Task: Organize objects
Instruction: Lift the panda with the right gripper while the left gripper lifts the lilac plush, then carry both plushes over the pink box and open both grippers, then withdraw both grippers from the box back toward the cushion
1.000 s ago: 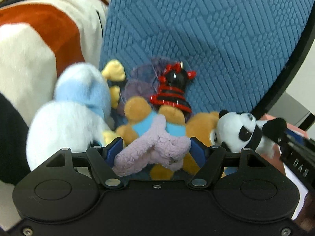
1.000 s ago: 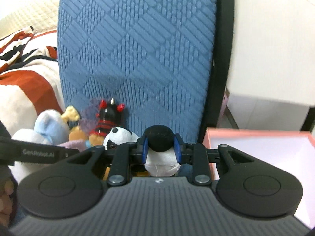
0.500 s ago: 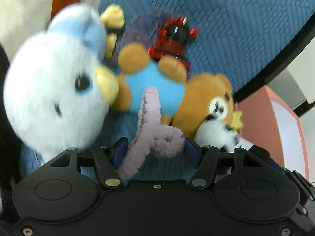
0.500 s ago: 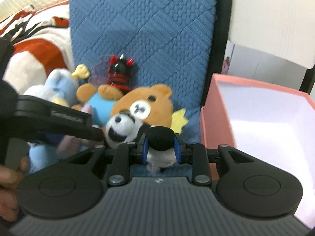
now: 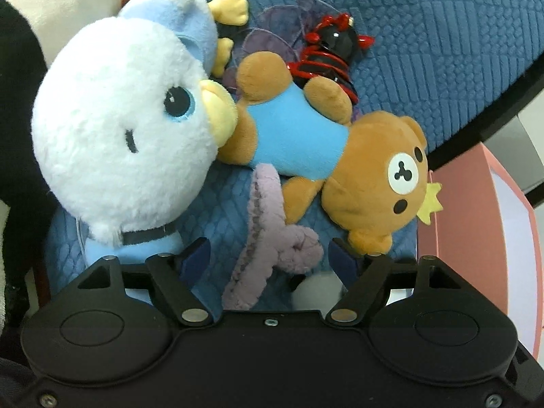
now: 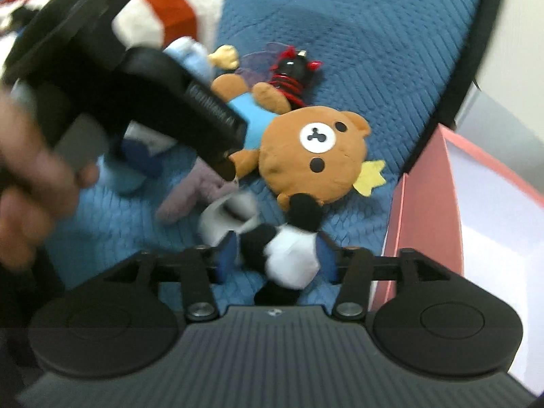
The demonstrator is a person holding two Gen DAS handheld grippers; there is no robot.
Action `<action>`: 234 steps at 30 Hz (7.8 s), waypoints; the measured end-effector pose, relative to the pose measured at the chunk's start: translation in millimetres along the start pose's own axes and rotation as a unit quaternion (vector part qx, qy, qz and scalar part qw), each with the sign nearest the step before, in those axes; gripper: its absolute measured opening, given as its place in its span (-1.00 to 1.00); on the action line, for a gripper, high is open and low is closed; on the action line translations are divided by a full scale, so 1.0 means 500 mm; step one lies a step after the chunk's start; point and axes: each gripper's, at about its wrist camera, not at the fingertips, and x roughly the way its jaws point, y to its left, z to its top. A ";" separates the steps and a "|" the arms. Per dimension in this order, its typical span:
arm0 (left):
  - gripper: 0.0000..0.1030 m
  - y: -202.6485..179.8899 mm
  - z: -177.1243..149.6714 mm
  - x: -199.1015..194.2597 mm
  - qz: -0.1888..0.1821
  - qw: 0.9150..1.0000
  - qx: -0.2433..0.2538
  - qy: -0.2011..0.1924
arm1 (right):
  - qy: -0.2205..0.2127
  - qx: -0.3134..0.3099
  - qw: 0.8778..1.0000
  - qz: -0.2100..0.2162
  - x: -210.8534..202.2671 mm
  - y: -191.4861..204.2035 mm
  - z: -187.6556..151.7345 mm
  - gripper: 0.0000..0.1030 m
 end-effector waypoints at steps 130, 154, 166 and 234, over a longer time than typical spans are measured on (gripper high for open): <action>-0.14 -0.481 -0.085 -0.306 -0.136 0.969 0.184 -0.096 | -0.044 0.290 0.956 0.015 -0.351 -0.486 0.017 0.12; -0.13 -0.575 -0.188 -0.101 -0.112 0.974 0.198 0.002 | 0.028 0.354 0.935 -0.001 -0.246 -0.583 -0.202 0.13; 0.13 -0.573 -0.186 -0.081 -0.103 0.974 0.202 0.008 | 0.034 0.358 0.933 -0.010 -0.217 -0.585 -0.214 0.17; 0.33 -0.150 -0.169 -0.487 -0.111 0.960 0.150 -0.207 | -0.098 0.271 0.957 0.037 -0.379 -0.158 -0.023 0.61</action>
